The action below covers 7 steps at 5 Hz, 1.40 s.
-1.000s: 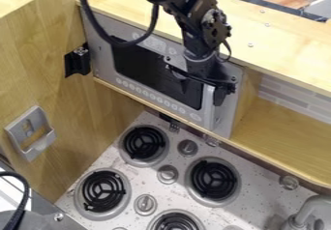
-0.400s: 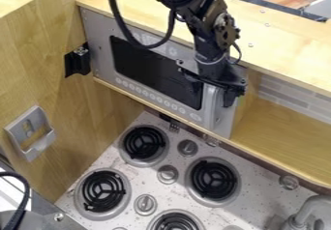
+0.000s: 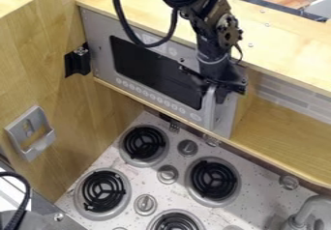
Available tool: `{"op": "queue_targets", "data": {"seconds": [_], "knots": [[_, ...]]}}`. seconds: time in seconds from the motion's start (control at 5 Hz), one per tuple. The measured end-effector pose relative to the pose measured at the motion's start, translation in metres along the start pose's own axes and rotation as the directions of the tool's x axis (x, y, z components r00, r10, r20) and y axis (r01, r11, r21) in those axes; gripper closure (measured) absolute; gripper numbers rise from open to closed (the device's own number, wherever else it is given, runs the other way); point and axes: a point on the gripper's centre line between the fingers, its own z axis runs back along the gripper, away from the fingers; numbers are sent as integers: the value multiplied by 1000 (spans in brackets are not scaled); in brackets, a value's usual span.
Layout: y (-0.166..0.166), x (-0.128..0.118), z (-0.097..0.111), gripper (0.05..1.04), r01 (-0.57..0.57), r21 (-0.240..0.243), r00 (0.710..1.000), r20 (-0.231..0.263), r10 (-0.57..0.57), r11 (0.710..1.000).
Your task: Open microwave
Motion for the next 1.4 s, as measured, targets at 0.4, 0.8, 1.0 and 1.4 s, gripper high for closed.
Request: {"op": "queue_targets", "data": {"seconds": [0.4,0.8,1.0,1.4], "knots": [[0,-8,0,727,0,9,1000,-6,0,1000],[11,-39,15,728,22,51,998,-59,-19,998],[20,-56,24,728,33,72,996,-88,-27,997],[30,-75,29,685,18,73,993,-121,-9,997]]}}
